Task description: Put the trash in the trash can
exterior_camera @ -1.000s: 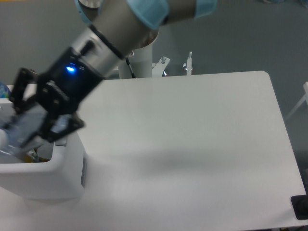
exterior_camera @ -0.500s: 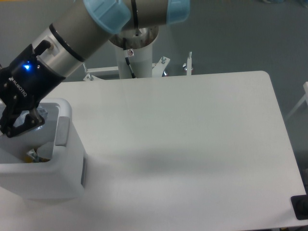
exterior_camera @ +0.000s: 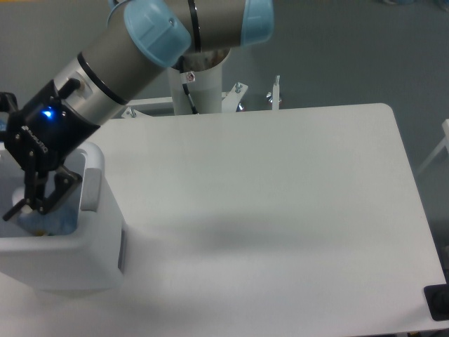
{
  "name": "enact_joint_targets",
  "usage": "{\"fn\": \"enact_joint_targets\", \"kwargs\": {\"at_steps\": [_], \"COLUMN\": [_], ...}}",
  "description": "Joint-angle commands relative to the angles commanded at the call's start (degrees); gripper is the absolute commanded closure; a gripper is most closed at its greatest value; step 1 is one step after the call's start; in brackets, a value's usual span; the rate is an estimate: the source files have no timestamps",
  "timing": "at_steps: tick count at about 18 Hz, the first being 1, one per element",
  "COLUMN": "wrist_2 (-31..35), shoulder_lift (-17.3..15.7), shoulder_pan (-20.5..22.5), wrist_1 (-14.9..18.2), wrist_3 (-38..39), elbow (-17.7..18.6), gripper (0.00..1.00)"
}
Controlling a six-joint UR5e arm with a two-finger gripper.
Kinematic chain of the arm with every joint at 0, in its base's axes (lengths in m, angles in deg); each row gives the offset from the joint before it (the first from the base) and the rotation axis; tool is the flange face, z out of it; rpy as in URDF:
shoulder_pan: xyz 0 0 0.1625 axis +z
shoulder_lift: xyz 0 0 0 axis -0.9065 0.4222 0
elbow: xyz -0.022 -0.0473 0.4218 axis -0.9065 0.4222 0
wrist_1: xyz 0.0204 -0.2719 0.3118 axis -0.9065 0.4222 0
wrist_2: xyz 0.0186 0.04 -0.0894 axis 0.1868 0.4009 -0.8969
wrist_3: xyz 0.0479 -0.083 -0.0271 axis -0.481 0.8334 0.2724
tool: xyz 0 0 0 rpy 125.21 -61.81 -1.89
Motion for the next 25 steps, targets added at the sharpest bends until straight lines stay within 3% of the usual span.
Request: {"fn": "enact_joint_targets", "kwargs": {"at_steps": [5,7,12,15,21,25], "wrist_2": [0.18,2.79,21.41,31.7,44.98,53.34], "shoulder_lift": [0.7,1.14,1.14,1.58,4.48,4.92], "shoulder_pan": [9.49,12.56,18.37,20.21,21.8,21.72], "wrist_1": [-0.35,-0.35,-0.26,-0.26,0.26,-0.09], "wrist_3": [-0.7,-2.36,-17.38,-21.69,-34.17,-39.1], "elbow": [0.09,1.66,9.04,9.93,10.19,12.39], "gripper": [0.0,0.0,0.0,0.0,0.0,0.0]}}
